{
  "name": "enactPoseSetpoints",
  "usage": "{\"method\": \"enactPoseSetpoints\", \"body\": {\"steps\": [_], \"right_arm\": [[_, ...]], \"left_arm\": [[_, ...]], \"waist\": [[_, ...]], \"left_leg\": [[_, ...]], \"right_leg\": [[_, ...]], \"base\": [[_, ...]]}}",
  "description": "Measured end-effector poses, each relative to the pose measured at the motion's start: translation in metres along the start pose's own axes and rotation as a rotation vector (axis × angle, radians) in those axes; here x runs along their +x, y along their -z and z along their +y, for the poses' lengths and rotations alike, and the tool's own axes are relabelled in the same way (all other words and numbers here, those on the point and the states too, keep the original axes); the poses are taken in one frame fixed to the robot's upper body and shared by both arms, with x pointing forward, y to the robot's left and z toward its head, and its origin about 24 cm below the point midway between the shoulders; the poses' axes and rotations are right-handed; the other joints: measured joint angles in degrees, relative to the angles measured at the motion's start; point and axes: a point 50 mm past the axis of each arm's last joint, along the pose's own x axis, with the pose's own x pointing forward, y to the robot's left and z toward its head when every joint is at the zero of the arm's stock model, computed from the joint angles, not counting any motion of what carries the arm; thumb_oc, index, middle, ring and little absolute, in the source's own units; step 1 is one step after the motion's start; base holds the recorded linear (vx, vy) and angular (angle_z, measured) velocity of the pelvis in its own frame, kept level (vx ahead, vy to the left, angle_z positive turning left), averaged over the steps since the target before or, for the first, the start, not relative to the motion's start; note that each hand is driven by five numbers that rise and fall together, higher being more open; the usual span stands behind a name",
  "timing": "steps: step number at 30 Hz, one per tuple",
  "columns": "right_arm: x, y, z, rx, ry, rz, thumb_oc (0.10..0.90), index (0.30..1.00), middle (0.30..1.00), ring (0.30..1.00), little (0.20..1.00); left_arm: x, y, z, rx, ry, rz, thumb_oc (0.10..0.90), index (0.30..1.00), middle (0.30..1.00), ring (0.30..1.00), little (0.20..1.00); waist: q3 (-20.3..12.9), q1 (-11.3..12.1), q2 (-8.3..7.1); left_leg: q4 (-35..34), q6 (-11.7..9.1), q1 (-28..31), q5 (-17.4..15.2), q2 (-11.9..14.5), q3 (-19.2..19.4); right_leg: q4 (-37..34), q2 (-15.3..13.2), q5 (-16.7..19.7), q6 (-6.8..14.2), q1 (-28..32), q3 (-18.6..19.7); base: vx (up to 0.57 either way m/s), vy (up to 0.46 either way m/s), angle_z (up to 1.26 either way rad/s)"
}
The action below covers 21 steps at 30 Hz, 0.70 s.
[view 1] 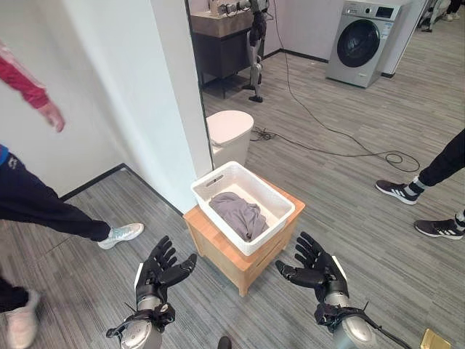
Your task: Pick up bed clothes into laundry basket.
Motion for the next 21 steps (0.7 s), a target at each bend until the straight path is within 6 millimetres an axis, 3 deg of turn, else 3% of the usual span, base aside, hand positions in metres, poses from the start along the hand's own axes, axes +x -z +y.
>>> {"method": "enactPoseSetpoints", "body": {"steps": [4, 6, 7, 8, 9, 10, 11, 12, 13, 14, 15, 16, 17, 19, 20, 21], "right_arm": [[0.004, -0.004, 0.002, -0.001, -0.005, -0.016, 0.8, 0.9, 0.9, 0.9, 0.9], [0.002, -0.005, -0.006, 0.004, 0.042, -0.027, 0.8, 0.9, 0.9, 0.9, 0.9], [0.001, -0.009, -0.016, -0.003, 0.092, -0.038, 0.8, 0.9, 0.9, 0.9, 0.9], [-0.001, -0.01, -0.019, -0.003, 0.108, -0.043, 0.8, 0.9, 0.9, 0.9, 0.9], [0.004, -0.017, -0.018, -0.01, 0.096, -0.073, 0.8, 0.9, 0.9, 0.9, 0.9], [0.004, -0.02, -0.017, -0.012, 0.086, -0.087, 0.8, 0.9, 0.9, 0.9, 0.9], [0.004, -0.027, -0.017, -0.01, 0.085, -0.123, 0.8, 0.9, 0.9, 0.9, 0.9], [-0.001, -0.03, -0.027, -0.027, 0.113, -0.155, 0.8, 0.9, 0.9, 0.9, 0.9], [-0.003, -0.034, -0.035, -0.046, 0.132, -0.164, 0.8, 0.9, 0.9, 0.9, 0.9], [0.001, -0.037, -0.04, -0.059, 0.143, -0.171, 0.8, 0.9, 0.9, 0.9, 0.9], [0.005, -0.04, -0.042, -0.066, 0.143, -0.176, 0.8, 0.9, 0.9, 0.9, 0.9], [0.007, -0.047, -0.045, -0.085, 0.142, -0.194, 0.8, 0.9, 0.9, 0.9, 0.9], [0.001, -0.047, -0.057, -0.095, 0.187, -0.194, 0.8, 0.9, 0.9, 0.9, 0.9], [0.007, -0.055, -0.054, -0.094, 0.178, -0.217, 0.8, 0.9, 0.9, 0.9, 0.9], [0.01, -0.066, -0.048, -0.072, 0.167, -0.277, 0.8, 0.9, 0.9, 0.9, 0.9], [0.009, -0.07, -0.047, -0.067, 0.163, -0.298, 0.8, 0.9, 0.9, 0.9, 0.9]], "left_arm": [[0.005, -0.005, -0.005, -0.003, 0.012, -0.019, 0.8, 0.9, 0.9, 0.9, 0.9], [0.022, -0.013, -0.025, 0.004, 0.068, -0.04, 0.8, 0.9, 0.9, 0.9, 0.9], [0.035, -0.021, -0.045, 0.011, 0.131, -0.063, 0.8, 0.9, 0.9, 0.9, 0.9], [0.042, -0.031, -0.059, 0.023, 0.183, -0.094, 0.8, 0.9, 0.9, 0.9, 0.9], [0.046, -0.055, -0.069, 0.032, 0.236, -0.2, 0.8, 0.9, 0.9, 0.9, 0.9], [0.047, -0.062, -0.066, 0.035, 0.231, -0.232, 0.8, 0.9, 0.9, 0.9, 0.9], [0.046, -0.06, -0.063, 0.028, 0.223, -0.226, 0.8, 0.9, 0.9, 0.9, 0.9], [0.041, -0.054, -0.057, 0.003, 0.207, -0.214, 0.8, 0.9, 0.9, 0.9, 0.9], [0.037, -0.052, -0.057, -0.028, 0.197, -0.217, 0.8, 0.9, 0.9, 0.9, 0.9], [0.034, -0.052, -0.046, -0.031, 0.16, -0.224, 0.8, 0.9, 0.9, 0.9, 0.9], [0.029, -0.047, -0.029, -0.017, 0.109, -0.206, 0.8, 0.9, 0.9, 0.9, 0.9], [0.024, -0.037, -0.013, -0.012, 0.053, -0.169, 0.8, 0.9, 0.9, 0.9, 0.9], [0.025, -0.023, 0.005, -0.004, -0.017, -0.095, 0.8, 0.9, 0.9, 0.9, 0.9], [0.012, -0.015, 0.031, -0.004, -0.098, -0.064, 0.8, 0.9, 0.9, 0.9, 0.9], [-0.002, -0.007, 0.05, 0.026, -0.147, -0.016, 0.8, 0.9, 0.9, 0.9, 0.9], [-0.007, -0.002, 0.056, 0.032, -0.166, 0.004, 0.8, 0.9, 0.9, 0.9, 0.9]], "waist": [[0.1, 0.4, 0.09], [1.0, 0.2, 1.15], [1.7, -0.3, 2.52], [1.9, -2.0, 2.79], [3.3, -1.0, 0.28], [3.4, -0.4, -1.36], [3.8, 0.0, -1.41], [3.7, 0.0, -1.49], [3.9, 0.3, -0.46], [4.7, 0.7, -1.27], [5.1, 3.1, -2.41], [5.8, 4.2, -2.88], [6.8, 1.0, -4.09], [7.3, 3.4, -5.98], [8.2, 1.9, -7.62], [8.2, 1.4, -8.13]], "left_leg": [[0.0, -0.1, -0.4, 0.2, -0.5, -1.9], [1.1, -0.5, -1.2, 1.2, -1.7, -7.7], [2.4, -1.5, -1.6, 2.1, -1.8, -14.7], [4.2, -3.7, -3.9, 1.7, -1.8, -20.2], [4.8, -2.6, -5.7, -0.6, -3.1, -18.2], [5.8, -2.7, -6.7, -0.4, -4.3, -18.2], [7.4, -2.9, -8.4, -0.2, -6.3, -21.5], [4.5, -3.5, -8.8, -0.2, -6.5, -27.0], [3.4, -7.4, -10.4, -3.3, -5.4, -28.6], [7.3, -7.9, -13.3, -2.3, -6.2, -28.4], [9.3, -7.4, -14.1, -3.1, -5.9, -27.0], [11.2, -7.1, -14.7, -4.7, -4.9, -21.2], [13.9, -6.2, -14.3, -5.2, -2.9, -8.0], [17.3, -5.5, -11.1, -7.5, 0.3, -2.9], [24.2, -6.5, -9.1, -11.1, 3.1, 1.9], [25.9, -7.3, -6.8, -12.3, 4.2, 2.4]], "right_leg": [[2.5, 0.2, -1.2, -0.1, -0.2, -1.7], [10.8, 0.6, -3.5, -0.4, -2.0, -2.2], [19.5, 3.1, -6.1, -2.3, -5.6, 3.2], [23.7, 8.9, -8.7, -2.7, -7.4, 15.5], [25.9, 11.9, -10.3, -2.0, -9.4, 25.1], [28.5, 13.4, -11.4, -2.2, -10.2, 30.0], [30.4, 15.6, -13.2, -4.5, -10.0, 33.8], [27.6, 16.5, -12.2, -10.9, -9.6, 30.4], [23.8, 16.3, -9.6, -12.1, -10.3, 26.5], [20.7, 14.7, -7.0, -12.4, -11.4, 23.2], [20.5, 14.1, -5.1, -12.9, -13.2, 22.0], [18.1, 12.7, -3.7, -12.4, -13.5, 17.8], [13.0, 10.5, -1.8, -12.7, -11.3, 10.8], [12.4, 9.9, -0.3, -13.4, -12.0, 8.0], [11.1, 8.8, 0.1, -13.5, -11.3, 3.5], [11.0, 8.0, 0.1, -13.5, -11.2, 1.0]], "base": [[-0.09, -0.024, 0.25], [-0.08, -0.091, 1.4], [-0.02, -0.1, 2.63], [-0.13, -0.147, 3.27], [-0.21, -0.234, 2.72], [-0.35, -0.272, 2.26], [-0.39, -0.269, 2.29], [-0.39, -0.268, 2.76], [-0.35, -0.211, 2.91], [-0.39, -0.112, 1.9], [-0.3, -0.021, 1.32], [-0.49, -0.004, 2.5], [-0.4, 0.003, 2.44], [-0.41, 0.019, 1.66], [-0.29, 0.026, 1.28], [-0.23, 0.059, 2.1]]}}
